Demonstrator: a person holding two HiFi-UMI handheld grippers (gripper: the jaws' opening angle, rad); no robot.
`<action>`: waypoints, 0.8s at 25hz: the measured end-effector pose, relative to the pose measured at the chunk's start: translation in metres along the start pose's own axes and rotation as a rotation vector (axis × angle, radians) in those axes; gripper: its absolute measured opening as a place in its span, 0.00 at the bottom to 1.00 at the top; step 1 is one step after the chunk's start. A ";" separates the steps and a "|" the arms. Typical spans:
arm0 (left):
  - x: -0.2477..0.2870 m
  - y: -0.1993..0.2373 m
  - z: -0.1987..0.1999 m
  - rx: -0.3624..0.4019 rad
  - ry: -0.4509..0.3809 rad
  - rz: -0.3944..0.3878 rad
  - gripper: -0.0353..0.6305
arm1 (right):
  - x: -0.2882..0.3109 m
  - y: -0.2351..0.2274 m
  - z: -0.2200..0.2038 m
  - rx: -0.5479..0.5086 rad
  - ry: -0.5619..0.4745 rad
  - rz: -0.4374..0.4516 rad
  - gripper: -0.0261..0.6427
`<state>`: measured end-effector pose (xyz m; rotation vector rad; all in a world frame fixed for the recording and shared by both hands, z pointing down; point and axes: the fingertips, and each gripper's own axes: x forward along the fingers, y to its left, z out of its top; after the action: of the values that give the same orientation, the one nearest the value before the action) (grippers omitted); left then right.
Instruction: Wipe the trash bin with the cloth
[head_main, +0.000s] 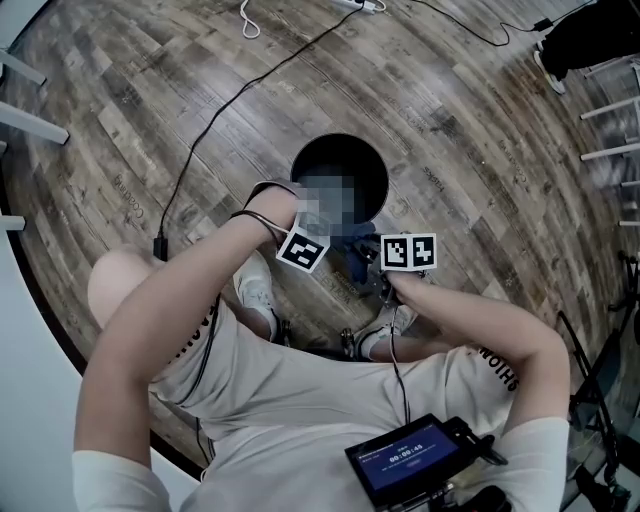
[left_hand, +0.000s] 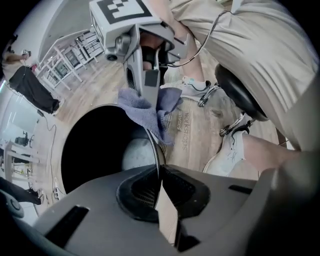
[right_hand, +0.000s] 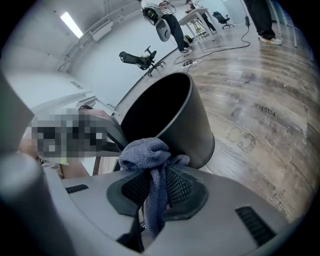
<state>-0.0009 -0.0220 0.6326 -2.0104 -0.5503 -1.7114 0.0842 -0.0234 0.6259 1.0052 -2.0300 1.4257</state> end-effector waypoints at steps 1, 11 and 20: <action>0.000 0.001 0.002 0.000 -0.004 -0.003 0.09 | 0.003 -0.007 -0.001 0.001 0.008 -0.012 0.13; 0.000 0.007 0.018 -0.121 -0.070 -0.032 0.09 | 0.063 -0.090 -0.019 -0.029 0.055 -0.133 0.13; 0.002 0.023 0.033 -0.290 -0.114 -0.010 0.09 | 0.117 -0.169 -0.026 0.060 0.025 -0.233 0.13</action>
<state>0.0396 -0.0223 0.6279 -2.3205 -0.3651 -1.7746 0.1419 -0.0675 0.8203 1.1993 -1.7942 1.3739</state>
